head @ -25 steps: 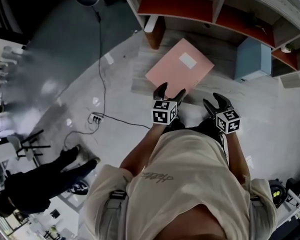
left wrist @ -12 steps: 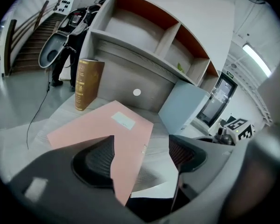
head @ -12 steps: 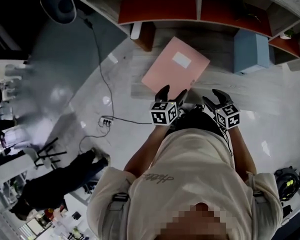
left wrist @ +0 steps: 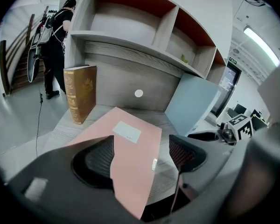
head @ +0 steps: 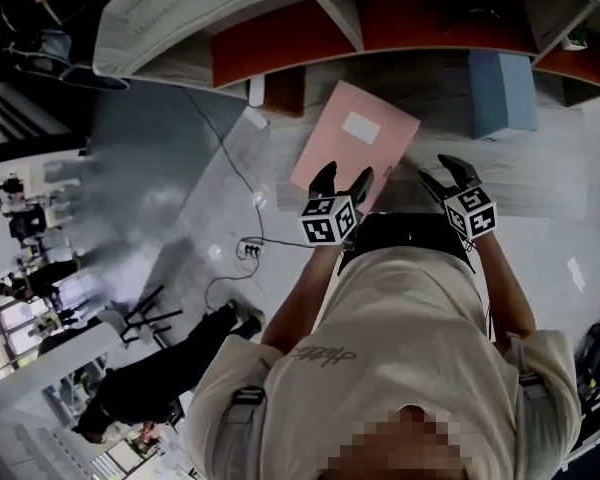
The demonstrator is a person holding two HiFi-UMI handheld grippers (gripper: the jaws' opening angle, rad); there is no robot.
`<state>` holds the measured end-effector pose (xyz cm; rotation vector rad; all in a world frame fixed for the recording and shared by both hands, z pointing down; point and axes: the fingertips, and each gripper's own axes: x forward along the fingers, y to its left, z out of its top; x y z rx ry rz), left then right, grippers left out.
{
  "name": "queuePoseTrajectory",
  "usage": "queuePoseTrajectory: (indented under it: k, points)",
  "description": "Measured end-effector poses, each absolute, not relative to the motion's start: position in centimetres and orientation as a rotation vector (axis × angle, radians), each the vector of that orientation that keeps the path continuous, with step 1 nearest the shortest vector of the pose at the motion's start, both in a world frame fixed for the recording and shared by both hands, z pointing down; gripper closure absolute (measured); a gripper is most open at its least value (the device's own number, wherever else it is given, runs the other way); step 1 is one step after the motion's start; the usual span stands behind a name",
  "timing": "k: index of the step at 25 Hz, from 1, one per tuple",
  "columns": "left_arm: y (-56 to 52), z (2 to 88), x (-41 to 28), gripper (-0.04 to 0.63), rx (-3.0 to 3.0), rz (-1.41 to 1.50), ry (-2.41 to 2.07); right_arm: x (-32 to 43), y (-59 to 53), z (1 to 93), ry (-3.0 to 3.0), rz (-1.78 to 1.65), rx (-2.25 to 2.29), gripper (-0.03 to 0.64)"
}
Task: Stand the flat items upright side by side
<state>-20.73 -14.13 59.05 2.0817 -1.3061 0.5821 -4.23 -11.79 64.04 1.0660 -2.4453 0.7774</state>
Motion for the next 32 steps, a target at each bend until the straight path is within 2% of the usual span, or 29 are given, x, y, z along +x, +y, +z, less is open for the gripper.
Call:
queuePoseTrajectory:
  k: [15,23,25,32]
  points:
    - [-22.3,61.1,-29.0,0.201,2.138,0.752,-1.238,-7.0,-14.6,64.3,-2.35,1.055,1.347,0.365]
    - [-25.6,66.4,-30.2,0.202,2.135,0.826,-0.902,-10.0,-14.2,66.7,-2.141,1.272,1.502,0.362]
    - [-26.0,67.6,-30.0,0.216,2.134,0.831,-0.806,-10.7,-14.4,67.4,-2.076,1.368,1.566,0.325]
    - [-26.1,71.0,-28.5,0.218,2.045,0.781,-0.488,-13.3,-13.7,70.5,-1.877,1.604,1.645,0.298]
